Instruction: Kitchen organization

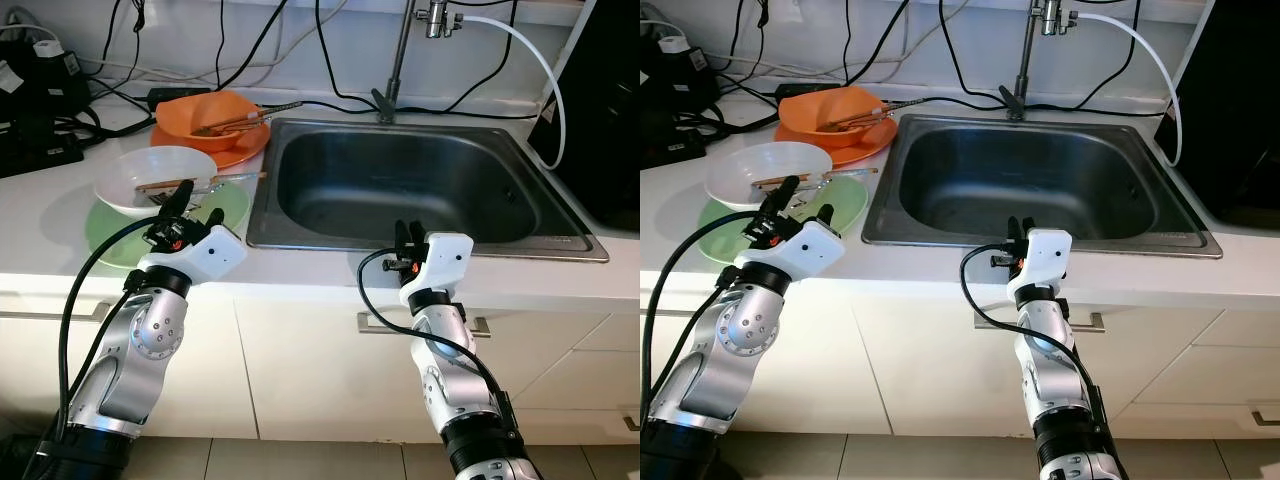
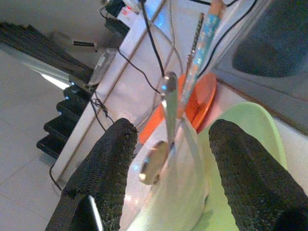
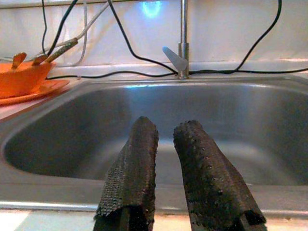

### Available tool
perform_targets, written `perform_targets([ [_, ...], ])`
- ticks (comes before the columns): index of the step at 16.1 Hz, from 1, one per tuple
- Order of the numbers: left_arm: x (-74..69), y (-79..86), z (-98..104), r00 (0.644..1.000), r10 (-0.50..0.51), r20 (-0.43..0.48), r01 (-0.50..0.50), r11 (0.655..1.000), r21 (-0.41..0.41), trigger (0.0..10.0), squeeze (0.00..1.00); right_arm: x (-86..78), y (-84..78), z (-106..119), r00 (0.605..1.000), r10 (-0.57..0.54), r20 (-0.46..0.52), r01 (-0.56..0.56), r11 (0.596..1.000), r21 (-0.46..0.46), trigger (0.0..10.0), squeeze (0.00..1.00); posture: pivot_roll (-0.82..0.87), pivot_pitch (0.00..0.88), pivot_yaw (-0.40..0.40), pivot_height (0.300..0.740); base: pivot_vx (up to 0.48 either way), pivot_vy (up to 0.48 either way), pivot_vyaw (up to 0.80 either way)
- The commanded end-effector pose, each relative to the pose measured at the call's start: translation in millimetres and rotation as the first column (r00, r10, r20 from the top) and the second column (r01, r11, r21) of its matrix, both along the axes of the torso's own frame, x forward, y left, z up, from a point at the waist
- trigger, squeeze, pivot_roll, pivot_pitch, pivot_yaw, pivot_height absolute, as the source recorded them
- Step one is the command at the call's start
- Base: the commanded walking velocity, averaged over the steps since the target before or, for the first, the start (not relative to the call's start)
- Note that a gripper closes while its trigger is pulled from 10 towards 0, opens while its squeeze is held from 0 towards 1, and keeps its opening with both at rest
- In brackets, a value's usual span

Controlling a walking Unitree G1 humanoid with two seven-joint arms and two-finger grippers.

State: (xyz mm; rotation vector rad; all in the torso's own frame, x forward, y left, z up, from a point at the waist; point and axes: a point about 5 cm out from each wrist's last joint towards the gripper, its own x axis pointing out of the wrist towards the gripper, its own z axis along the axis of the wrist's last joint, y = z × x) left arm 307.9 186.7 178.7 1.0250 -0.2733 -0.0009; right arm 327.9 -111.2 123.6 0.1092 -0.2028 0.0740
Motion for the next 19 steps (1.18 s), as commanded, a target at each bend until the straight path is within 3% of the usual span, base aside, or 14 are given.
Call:
perform_targets([
  [1,3.0,-2.7,3.3,1.000,0.001,0.010,-0.001,1.000,0.018,10.0,0.00,3.1,-2.6,4.2,1.000,-0.015,0.006,0.015,1.000,0.006,10.0,0.00,0.13,0.028,-0.010,0.740,0.000,0.000,0.00],
  [5,3.7,-3.0,1.7,1.000,0.007,0.006,-0.007,1.000,0.021,10.0,0.00,3.1,-2.4,4.3,1.000,-0.016,0.006,0.016,1.000,0.007,10.0,0.00,0.13,0.031,-0.016,0.740,0.000,0.000,0.00],
  [6,3.5,-2.8,1.8,1.000,0.010,0.008,-0.010,1.000,0.017,4.1,0.00,3.3,-2.0,4.2,1.000,-0.015,0.005,0.015,1.000,0.007,10.0,0.00,0.13,0.030,-0.016,0.740,0.000,0.000,0.00],
  [7,3.5,-2.7,1.6,1.000,0.011,0.009,-0.012,1.000,0.016,0.9,0.00,3.6,-1.5,4.2,1.000,-0.013,0.004,0.013,1.000,0.008,10.0,0.00,0.13,0.030,-0.016,0.740,0.000,0.000,0.00],
  [8,3.6,-2.7,1.6,1.000,0.012,0.009,-0.012,1.000,0.015,0.0,0.00,3.8,-1.0,4.1,1.000,-0.011,0.003,0.011,1.000,0.008,10.0,0.00,0.13,0.032,-0.017,0.740,0.000,0.000,0.00],
  [19,3.0,-5.1,6.7,1.000,0.003,0.031,-0.003,1.000,0.016,0.0,0.00,3.8,-1.5,3.6,1.000,-0.011,0.000,0.011,1.000,0.008,10.0,0.00,0.13,0.034,-0.019,0.740,0.000,0.000,0.00],
])
